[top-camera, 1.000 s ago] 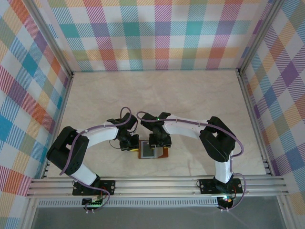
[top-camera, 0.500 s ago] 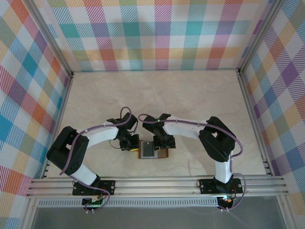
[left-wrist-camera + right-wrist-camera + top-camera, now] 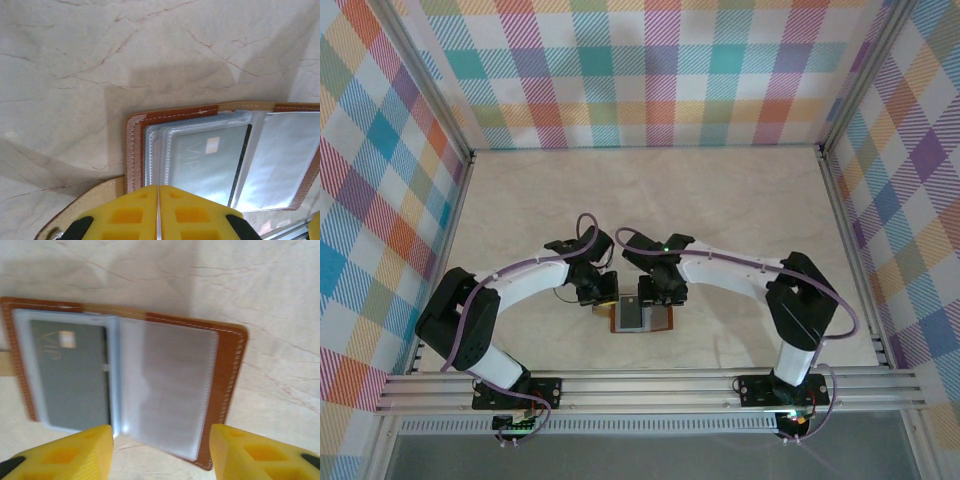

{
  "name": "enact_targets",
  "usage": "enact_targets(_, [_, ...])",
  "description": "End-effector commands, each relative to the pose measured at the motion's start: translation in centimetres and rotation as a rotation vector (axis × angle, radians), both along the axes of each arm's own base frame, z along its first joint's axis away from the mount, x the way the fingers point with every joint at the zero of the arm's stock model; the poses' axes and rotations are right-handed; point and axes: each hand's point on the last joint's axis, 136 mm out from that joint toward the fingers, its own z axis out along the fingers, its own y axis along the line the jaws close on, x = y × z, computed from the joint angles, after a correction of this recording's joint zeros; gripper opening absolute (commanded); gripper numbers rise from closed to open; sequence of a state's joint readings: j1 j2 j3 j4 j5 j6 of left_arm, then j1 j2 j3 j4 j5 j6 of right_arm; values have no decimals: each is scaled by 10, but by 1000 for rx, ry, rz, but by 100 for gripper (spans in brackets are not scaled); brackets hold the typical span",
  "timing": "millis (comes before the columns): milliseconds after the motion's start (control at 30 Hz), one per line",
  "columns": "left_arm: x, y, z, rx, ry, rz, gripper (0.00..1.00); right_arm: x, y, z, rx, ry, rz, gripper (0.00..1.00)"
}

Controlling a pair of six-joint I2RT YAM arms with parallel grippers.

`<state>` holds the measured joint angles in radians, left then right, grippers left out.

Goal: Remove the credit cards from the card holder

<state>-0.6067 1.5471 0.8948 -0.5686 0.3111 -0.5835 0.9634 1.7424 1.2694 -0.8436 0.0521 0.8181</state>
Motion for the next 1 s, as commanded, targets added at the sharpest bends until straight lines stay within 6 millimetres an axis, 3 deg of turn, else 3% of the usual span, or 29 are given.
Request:
enact_targets(0, [-2, -15, 11, -56, -1, -9, 10, -3, 26, 9, 197, 29, 18, 48])
enact_targets(133, [-6, -26, 6, -84, 19, -20, 9, -2, 47, 8, 373, 81, 3, 32])
enact_targets(300, [-10, -32, -4, -84, 41, -30, 8, -1, 50, -10, 387, 130, -13, 21])
enact_targets(500, [-13, -28, -17, -57, 66, -31, 8, 1, 47, -25, 367, 153, -31, 19])
enact_targets(967, [-18, -19, -27, -9, 78, -30, 7, 1, 44, -26, 372, 146, -32, 19])
